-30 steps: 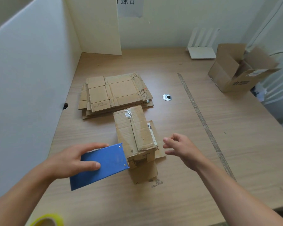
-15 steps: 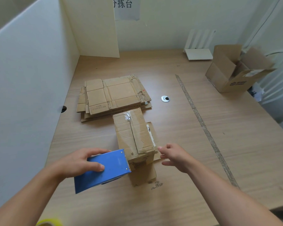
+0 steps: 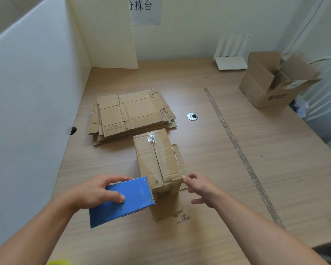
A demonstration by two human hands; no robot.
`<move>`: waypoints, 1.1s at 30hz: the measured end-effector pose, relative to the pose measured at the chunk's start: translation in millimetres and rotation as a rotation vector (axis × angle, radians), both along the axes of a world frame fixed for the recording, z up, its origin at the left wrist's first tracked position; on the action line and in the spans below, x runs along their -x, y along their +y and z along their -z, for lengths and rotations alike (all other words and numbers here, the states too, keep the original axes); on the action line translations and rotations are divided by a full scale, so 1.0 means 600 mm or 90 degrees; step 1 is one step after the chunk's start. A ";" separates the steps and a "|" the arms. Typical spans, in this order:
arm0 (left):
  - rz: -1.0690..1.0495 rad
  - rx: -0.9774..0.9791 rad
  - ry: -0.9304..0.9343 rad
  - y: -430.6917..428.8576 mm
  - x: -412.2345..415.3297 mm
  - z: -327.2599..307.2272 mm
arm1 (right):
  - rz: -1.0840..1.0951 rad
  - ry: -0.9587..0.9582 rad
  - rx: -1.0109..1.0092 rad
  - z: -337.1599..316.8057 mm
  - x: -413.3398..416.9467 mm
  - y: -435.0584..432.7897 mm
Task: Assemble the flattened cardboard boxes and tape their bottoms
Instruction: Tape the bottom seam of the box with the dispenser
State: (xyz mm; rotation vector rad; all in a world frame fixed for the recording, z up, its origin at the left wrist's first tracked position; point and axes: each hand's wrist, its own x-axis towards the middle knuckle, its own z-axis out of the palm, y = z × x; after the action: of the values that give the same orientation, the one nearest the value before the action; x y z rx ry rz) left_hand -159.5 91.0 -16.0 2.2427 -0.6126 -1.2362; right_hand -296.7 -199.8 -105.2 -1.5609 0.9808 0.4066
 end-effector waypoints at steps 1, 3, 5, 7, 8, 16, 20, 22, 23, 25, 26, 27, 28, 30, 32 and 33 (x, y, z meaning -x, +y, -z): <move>-0.001 -0.002 0.002 0.001 -0.001 0.000 | 0.000 -0.014 0.031 0.002 0.002 0.001; -0.004 -0.003 0.007 0.003 -0.001 0.001 | -0.025 -0.074 0.099 0.002 0.007 0.001; -0.004 0.000 0.010 0.002 0.000 0.003 | -0.073 -0.141 0.155 -0.002 0.011 0.001; 0.001 0.001 0.006 0.002 -0.001 0.005 | -0.086 -0.178 0.132 -0.011 0.016 -0.002; 0.004 0.001 0.004 0.002 -0.001 0.006 | -0.091 -0.186 0.107 -0.017 0.020 -0.005; 0.013 -0.021 0.011 -0.002 -0.005 0.004 | -0.289 -0.277 0.318 -0.022 0.017 -0.008; 0.015 -0.034 0.016 -0.006 -0.007 0.004 | -0.310 -0.296 0.385 -0.016 0.018 -0.007; 0.010 -0.032 0.020 -0.007 -0.007 0.005 | -0.312 -0.281 0.407 -0.015 0.019 -0.004; 0.010 -0.031 0.021 -0.006 -0.007 0.007 | -0.313 -0.270 0.414 -0.016 0.018 -0.002; 0.009 -0.034 0.024 -0.005 -0.006 0.007 | -0.331 -0.229 0.446 -0.023 0.017 0.000; 0.007 -0.035 0.024 -0.005 -0.006 0.008 | -0.359 -0.198 0.483 -0.028 0.015 0.001; 0.006 -0.036 0.023 -0.005 -0.006 0.008 | -0.390 -0.165 0.527 -0.034 0.014 0.001; 0.004 -0.037 0.022 -0.005 -0.005 0.008 | -0.416 -0.139 0.563 -0.039 0.013 -0.001; 0.002 -0.040 0.021 -0.007 -0.004 0.006 | -0.442 -0.172 0.602 -0.048 0.009 -0.002; -0.001 -0.039 0.021 -0.008 -0.002 0.004 | -0.486 -0.299 0.628 -0.054 0.004 0.002; -0.002 -0.038 0.021 -0.007 -0.001 0.003 | -0.519 -0.368 0.638 -0.056 0.001 0.006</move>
State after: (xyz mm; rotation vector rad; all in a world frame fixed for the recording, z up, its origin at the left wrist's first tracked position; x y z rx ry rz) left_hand -158.6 86.7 -17.9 2.2668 -0.5654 -1.3030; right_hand -297.0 -196.2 -71.8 -2.7707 -0.0191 -0.0549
